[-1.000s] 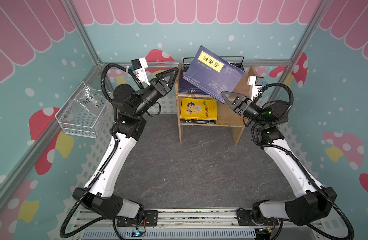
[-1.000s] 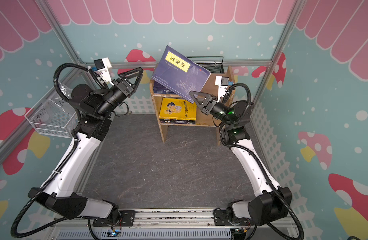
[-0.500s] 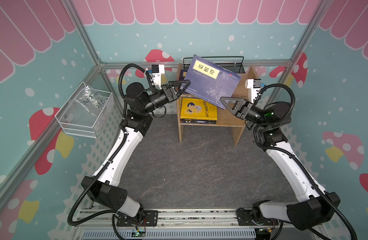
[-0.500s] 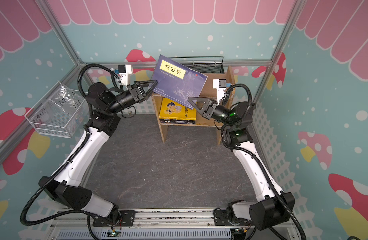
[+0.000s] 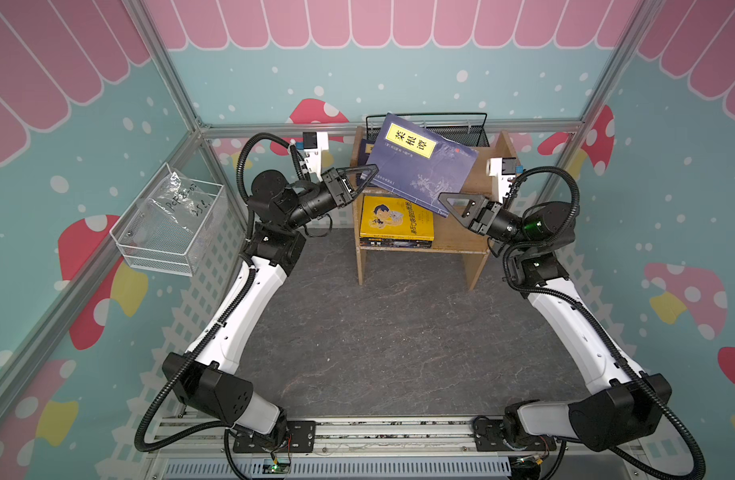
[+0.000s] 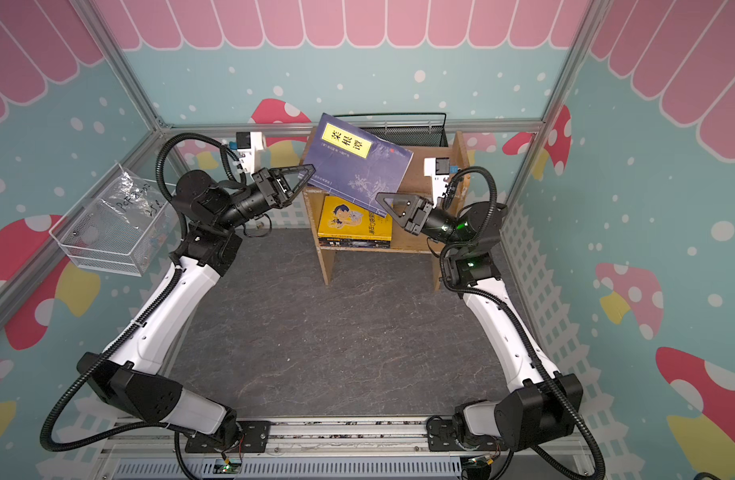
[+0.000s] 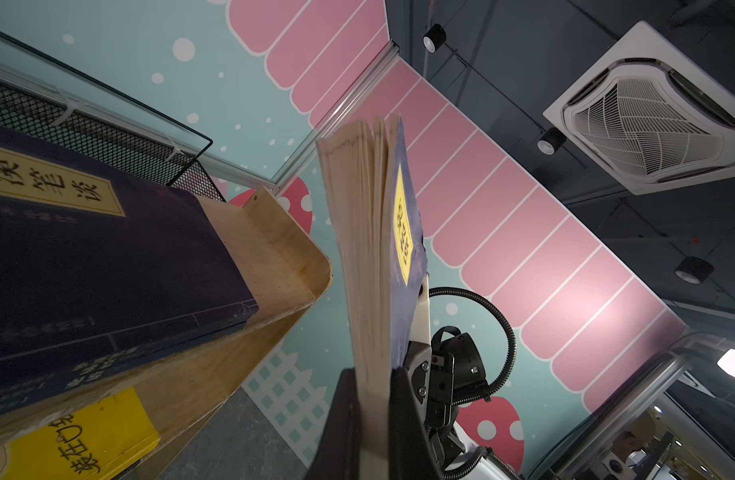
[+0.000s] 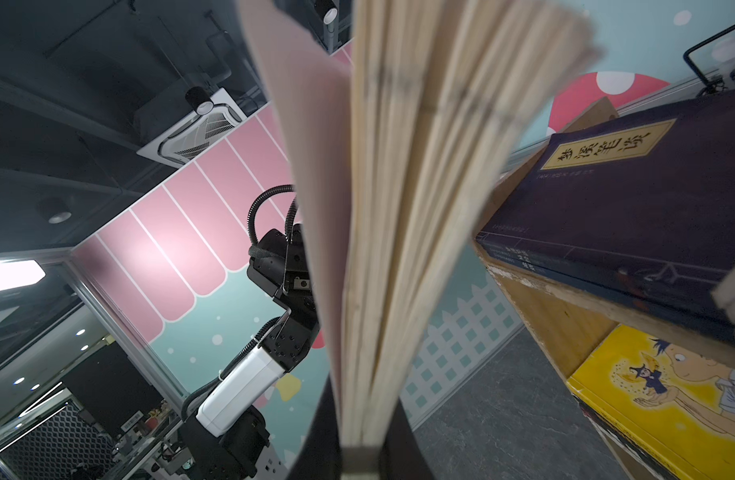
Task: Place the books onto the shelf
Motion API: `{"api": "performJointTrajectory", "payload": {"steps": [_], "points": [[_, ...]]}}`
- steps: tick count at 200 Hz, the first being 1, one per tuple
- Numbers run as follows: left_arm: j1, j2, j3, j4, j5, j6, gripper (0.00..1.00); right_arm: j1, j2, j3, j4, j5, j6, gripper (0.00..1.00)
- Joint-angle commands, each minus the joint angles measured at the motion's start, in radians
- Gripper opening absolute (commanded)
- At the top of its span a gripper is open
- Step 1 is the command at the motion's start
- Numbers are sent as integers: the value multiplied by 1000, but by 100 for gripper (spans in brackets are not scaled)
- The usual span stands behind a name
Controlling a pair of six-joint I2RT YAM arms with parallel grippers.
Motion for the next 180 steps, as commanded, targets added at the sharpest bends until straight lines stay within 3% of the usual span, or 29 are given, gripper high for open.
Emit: {"api": "performJointTrajectory", "payload": {"steps": [1,36,55,80,125,180], "points": [[-4,-44,-15,51,-129,-4,0,-3,0,35,64,80,-25,22],[-6,-34,7,70,-305,-33,0,-4,8,58,1,252,-148,52],[-6,6,55,70,-366,-57,0,-5,-16,51,-82,408,-251,56],[-7,94,144,70,-362,-111,0,-2,-53,30,-141,563,-379,58],[-7,184,219,14,-372,-125,0,2,-64,44,-242,684,-571,61],[-5,232,340,-230,-377,-53,0,8,32,134,-270,649,-675,76]]}}
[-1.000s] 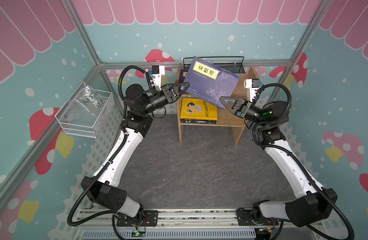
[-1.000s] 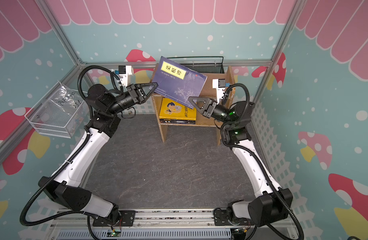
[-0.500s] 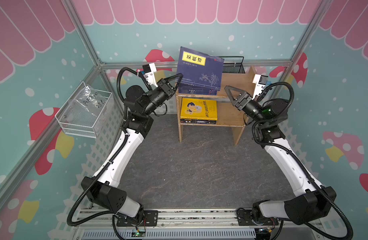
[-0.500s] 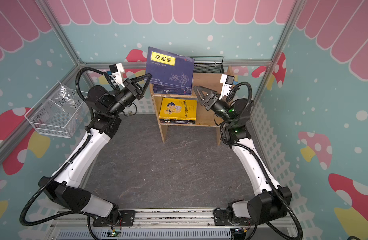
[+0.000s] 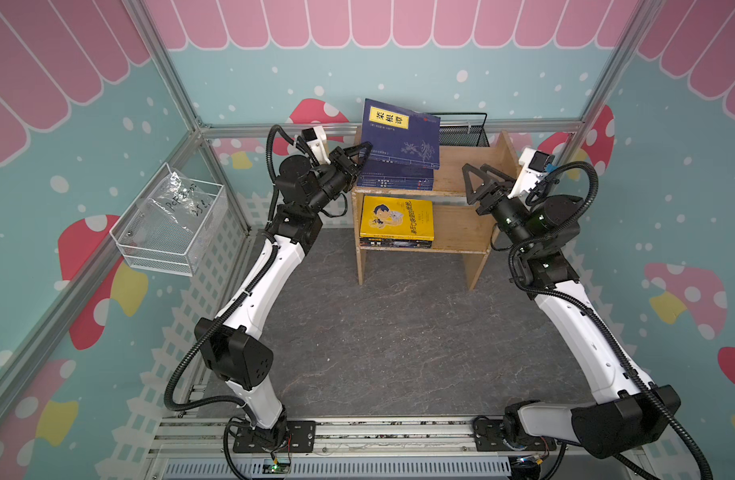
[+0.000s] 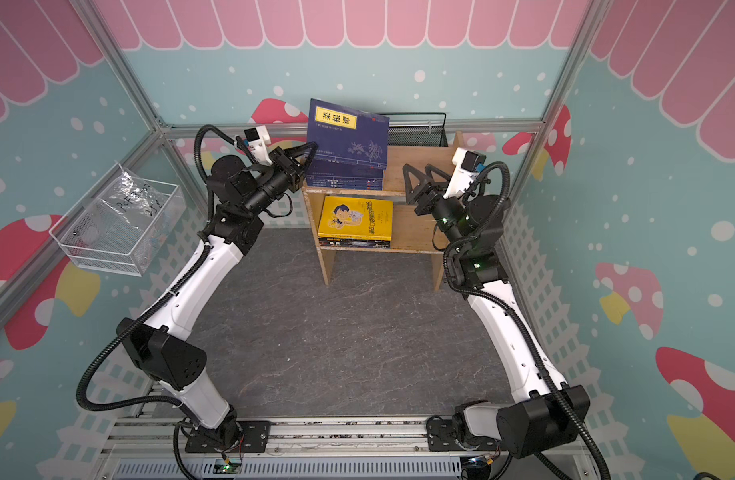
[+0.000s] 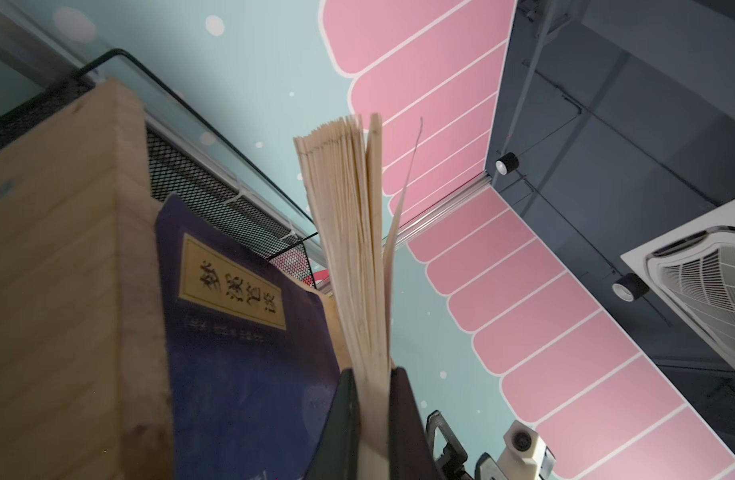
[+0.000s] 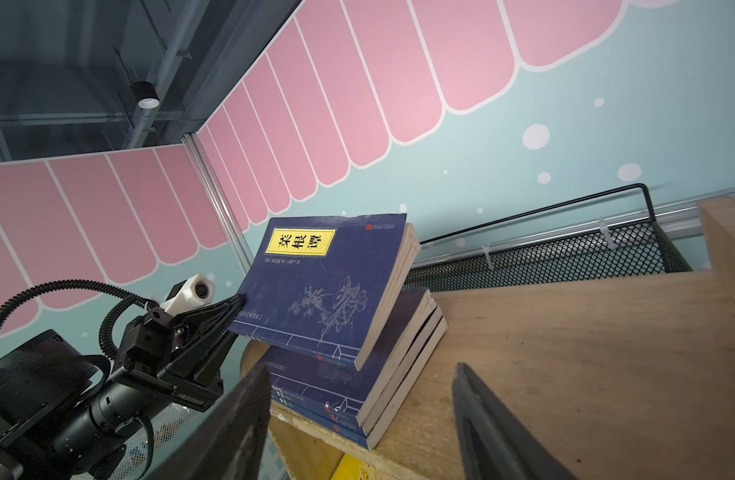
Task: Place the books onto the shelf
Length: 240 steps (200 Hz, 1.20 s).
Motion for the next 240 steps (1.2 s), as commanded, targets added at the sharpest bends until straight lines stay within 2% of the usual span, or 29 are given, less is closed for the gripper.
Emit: {"api": "performJointTrajectory", "payload": {"steps": [1,39,76,144,240], "points": [[5,-6,88,-91,-14,36,0,7,50,69,-25,0,-80,76],[14,0,92,-140,-10,38,0,19,127,133,-27,-29,-107,83],[21,33,132,-197,28,25,0,50,162,149,-26,-10,-128,83],[30,41,111,-178,54,-19,0,93,232,199,-33,-2,-121,76],[53,16,53,-110,105,-80,0,98,244,207,-15,43,-92,67]]}}
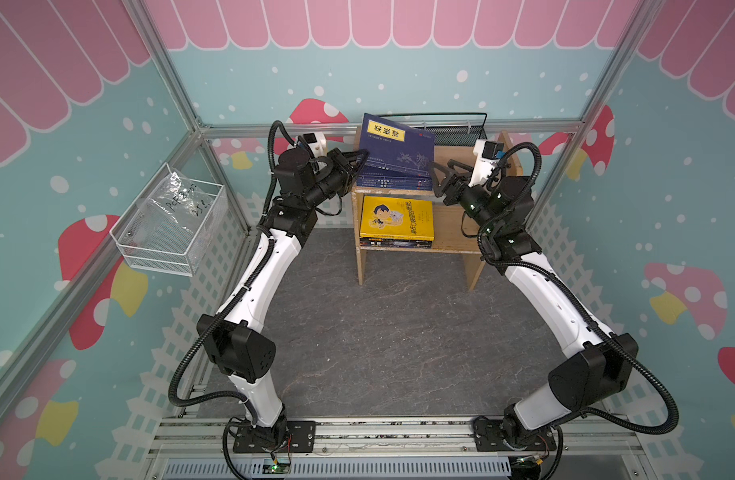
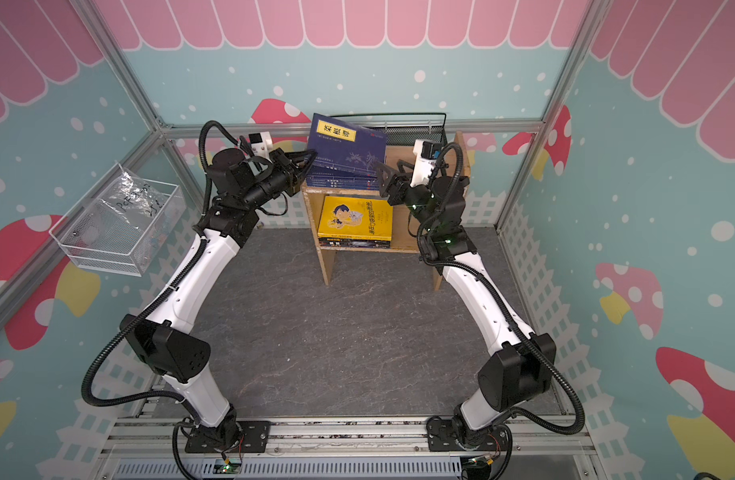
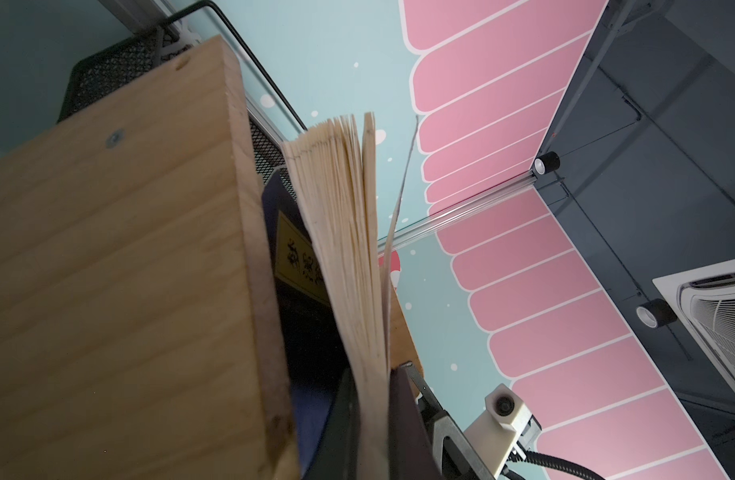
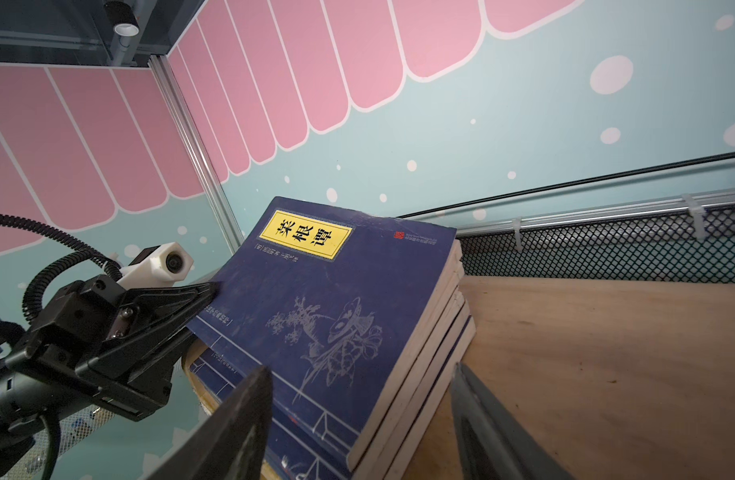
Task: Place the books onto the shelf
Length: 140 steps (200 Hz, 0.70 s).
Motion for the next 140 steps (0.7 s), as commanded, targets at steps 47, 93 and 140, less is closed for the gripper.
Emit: {"api": "performJointTrajectory", "payload": {"steps": [47,93,140], "points": [[8,-47,-35,25,23,-1,0,5,16,43,26,16,24,64],[9,-59,-66,61,30,-30,0,10,31,45,27,21,38,60],[9,-77,-96,99,41,-61,0,13,41,47,27,30,46,61]]}}
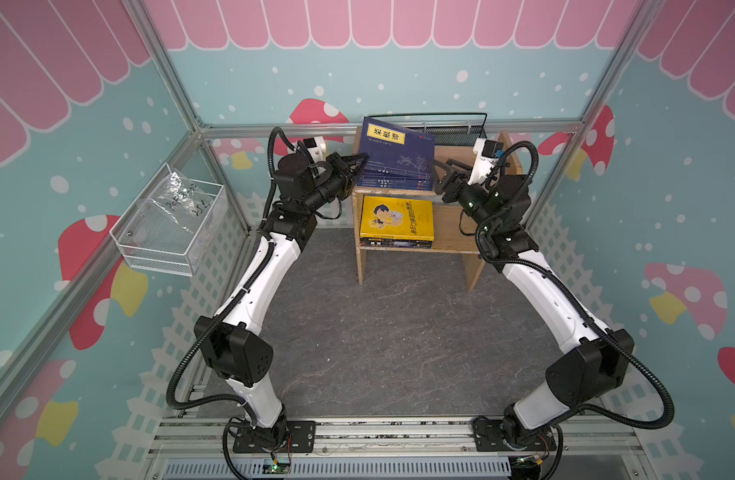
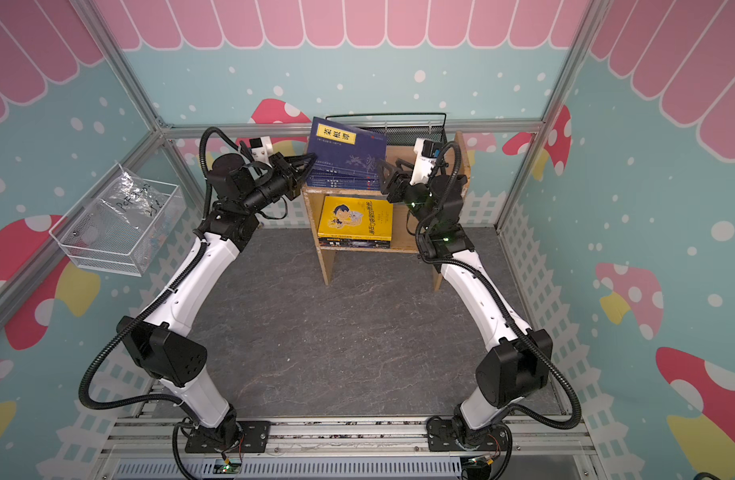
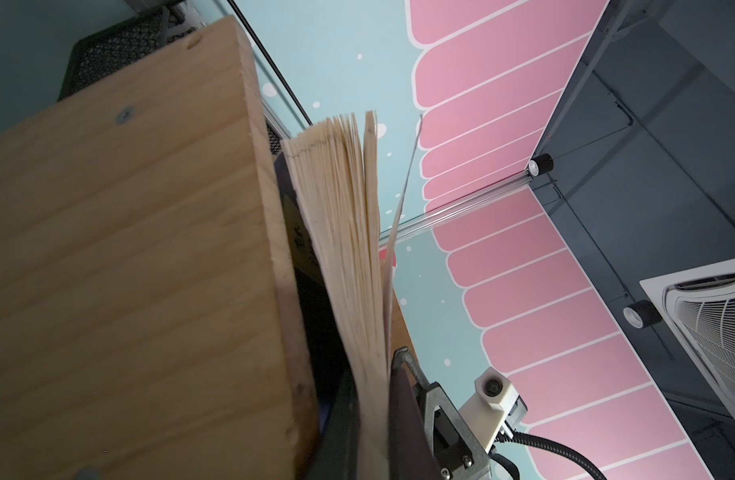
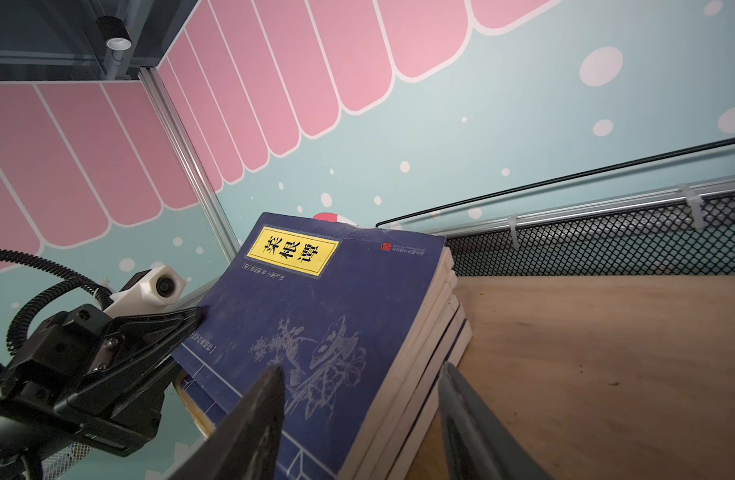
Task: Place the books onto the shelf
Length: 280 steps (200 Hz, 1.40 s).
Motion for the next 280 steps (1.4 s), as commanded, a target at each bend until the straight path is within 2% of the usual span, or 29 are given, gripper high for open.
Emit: {"api": "performJointTrajectory", "payload": {"steps": [1,65,105,176,210,242,280], "points": [[7,-41,-15,43,27,-30,0,11,16,29,16,10,10,61],[7,-33,-27,63,32,-53,0,19,44,45,-9,23,-14,59],[7,-44,-39,60,23,-51,0,30,81,60,-29,35,-27,53],[13,-55,-64,76,31,-61,0,34,91,77,-44,39,-31,52],[13,-58,-76,76,30,-61,0,42,112,80,-51,51,-31,48],[13,-57,-82,83,25,-61,9,46,134,86,-70,75,-35,44],[16,-59,-82,84,23,-57,33,55,138,87,-105,121,-42,41]]}}
